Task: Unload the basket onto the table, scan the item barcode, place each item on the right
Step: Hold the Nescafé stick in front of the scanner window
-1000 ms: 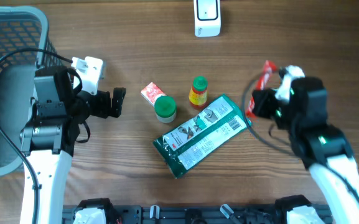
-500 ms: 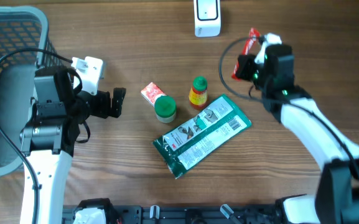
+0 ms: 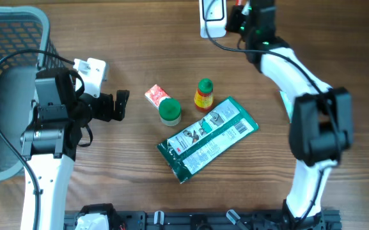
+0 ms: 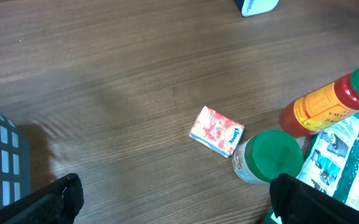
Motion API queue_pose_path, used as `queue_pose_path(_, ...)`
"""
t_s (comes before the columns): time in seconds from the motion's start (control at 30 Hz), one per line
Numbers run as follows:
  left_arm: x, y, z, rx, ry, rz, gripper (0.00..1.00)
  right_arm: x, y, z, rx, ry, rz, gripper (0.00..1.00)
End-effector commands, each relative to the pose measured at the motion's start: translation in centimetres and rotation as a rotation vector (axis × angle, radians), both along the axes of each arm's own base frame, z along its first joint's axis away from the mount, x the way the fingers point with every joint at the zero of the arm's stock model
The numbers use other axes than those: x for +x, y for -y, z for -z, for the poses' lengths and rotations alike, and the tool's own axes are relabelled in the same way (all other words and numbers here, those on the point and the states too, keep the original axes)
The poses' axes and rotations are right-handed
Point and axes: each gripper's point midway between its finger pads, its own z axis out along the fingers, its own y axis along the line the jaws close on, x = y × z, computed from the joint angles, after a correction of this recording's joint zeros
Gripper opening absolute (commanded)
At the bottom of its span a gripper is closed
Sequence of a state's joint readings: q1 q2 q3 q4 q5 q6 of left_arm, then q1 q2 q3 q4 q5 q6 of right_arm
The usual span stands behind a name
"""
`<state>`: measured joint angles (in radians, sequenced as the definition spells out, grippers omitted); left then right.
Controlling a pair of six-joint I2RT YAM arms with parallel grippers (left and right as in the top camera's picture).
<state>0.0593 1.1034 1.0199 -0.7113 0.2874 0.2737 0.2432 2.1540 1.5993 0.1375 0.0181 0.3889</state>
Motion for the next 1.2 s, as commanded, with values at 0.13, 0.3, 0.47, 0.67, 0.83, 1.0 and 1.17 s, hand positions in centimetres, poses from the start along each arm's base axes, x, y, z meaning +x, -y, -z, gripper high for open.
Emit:
queue_pose_path(0.13,0.0,0.1,0.3,-0.020,-0.011,0.001,1.00,4.7,-2.1,0.9,-0.041,0.129,0.082,0.04)
queue_pose_path(0.3,0.0,0.1,0.3,-0.020,-0.011,0.001,1.00,6.3,-2.6,1.6,-0.010,0.142,0.092,0.05)
queue_pose_path(0.47,0.0,0.1,0.3,-0.020,-0.011,0.001,1.00,6.8,-2.0,1.3,-0.011,0.158,0.136,0.04)
queue_pose_path(0.67,0.0,0.1,0.3,-0.020,-0.011,0.001,1.00,6.7,-1.6,2.1,-0.008,0.136,0.160,0.05)
queue_pose_path(0.83,0.0,0.1,0.3,-0.020,-0.011,0.001,1.00,6.4,-2.5,2.9,0.006,0.097,0.109,0.05)
queue_pose_path(1.0,0.0,0.1,0.3,-0.020,-0.011,0.001,1.00,5.4,0.1,2.4,-0.046,0.011,0.167,0.05)
queue_pose_path(1.17,0.0,0.1,0.3,-0.020,-0.011,0.001,1.00,4.0,6.0,-1.4,-0.079,-0.044,0.257,0.05)
